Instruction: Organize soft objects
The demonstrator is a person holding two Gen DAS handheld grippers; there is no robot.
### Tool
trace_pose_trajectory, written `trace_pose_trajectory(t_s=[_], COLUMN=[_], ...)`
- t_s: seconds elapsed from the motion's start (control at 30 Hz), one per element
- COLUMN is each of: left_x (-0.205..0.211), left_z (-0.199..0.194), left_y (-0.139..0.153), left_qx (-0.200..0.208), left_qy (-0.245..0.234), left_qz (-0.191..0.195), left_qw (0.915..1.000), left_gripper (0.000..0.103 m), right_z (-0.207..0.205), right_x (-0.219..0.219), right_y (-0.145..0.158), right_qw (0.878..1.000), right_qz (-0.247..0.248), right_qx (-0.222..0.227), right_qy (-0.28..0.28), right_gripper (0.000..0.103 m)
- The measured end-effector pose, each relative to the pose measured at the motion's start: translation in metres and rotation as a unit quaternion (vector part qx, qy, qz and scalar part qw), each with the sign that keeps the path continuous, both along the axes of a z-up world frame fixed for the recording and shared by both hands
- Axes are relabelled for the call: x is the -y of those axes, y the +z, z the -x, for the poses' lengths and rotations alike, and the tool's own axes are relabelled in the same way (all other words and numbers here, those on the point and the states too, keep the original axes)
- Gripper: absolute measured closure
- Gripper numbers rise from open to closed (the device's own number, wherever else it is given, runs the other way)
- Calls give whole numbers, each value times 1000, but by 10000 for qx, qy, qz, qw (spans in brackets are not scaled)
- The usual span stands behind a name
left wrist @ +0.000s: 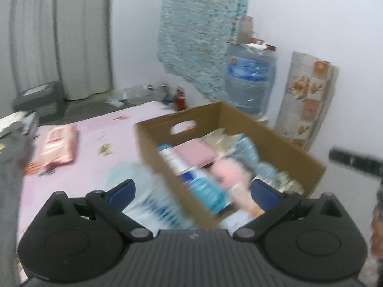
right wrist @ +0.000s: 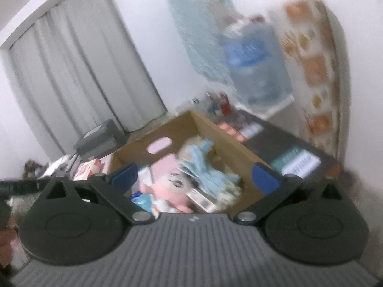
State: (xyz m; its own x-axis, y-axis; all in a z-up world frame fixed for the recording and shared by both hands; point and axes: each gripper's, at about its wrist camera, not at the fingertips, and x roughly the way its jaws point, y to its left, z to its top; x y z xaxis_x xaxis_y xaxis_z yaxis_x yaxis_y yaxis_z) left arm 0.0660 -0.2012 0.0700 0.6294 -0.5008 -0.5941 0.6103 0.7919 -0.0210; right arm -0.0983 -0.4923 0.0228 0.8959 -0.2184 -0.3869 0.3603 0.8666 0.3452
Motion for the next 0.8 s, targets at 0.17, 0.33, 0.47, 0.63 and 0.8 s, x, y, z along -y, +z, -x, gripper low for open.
trace_pose_trajectory(t_s=[0.17, 0.33, 0.47, 0.63, 0.8], left_x=[-47, -74, -86, -99, -103], left_z=[20, 29, 27, 27, 29], left_y=[-18, -29, -39, -42, -39], left_qx=[146, 176, -141, -248, -204], left_qy=[695, 1177, 1331, 1374, 1526], left_qz=[-256, -337, -306, -242, -91], left_qw=[9971, 9923, 9905, 9899, 9880], left_gripper=[0, 0, 0, 0, 0], right_z=[-18, -37, -50, -53, -47], right_x=[-46, -90, -122, -147, -156], right_y=[13, 21, 26, 34, 36], right_qw=[9985, 9928, 9812, 9794, 9792], right_qz=[434, 932, 1555, 1618, 1624], right_qx=[-165, -703, -1111, -1181, -1216], right_qy=[295, 276, 284, 272, -89], right_gripper=[1, 1, 1, 1, 1])
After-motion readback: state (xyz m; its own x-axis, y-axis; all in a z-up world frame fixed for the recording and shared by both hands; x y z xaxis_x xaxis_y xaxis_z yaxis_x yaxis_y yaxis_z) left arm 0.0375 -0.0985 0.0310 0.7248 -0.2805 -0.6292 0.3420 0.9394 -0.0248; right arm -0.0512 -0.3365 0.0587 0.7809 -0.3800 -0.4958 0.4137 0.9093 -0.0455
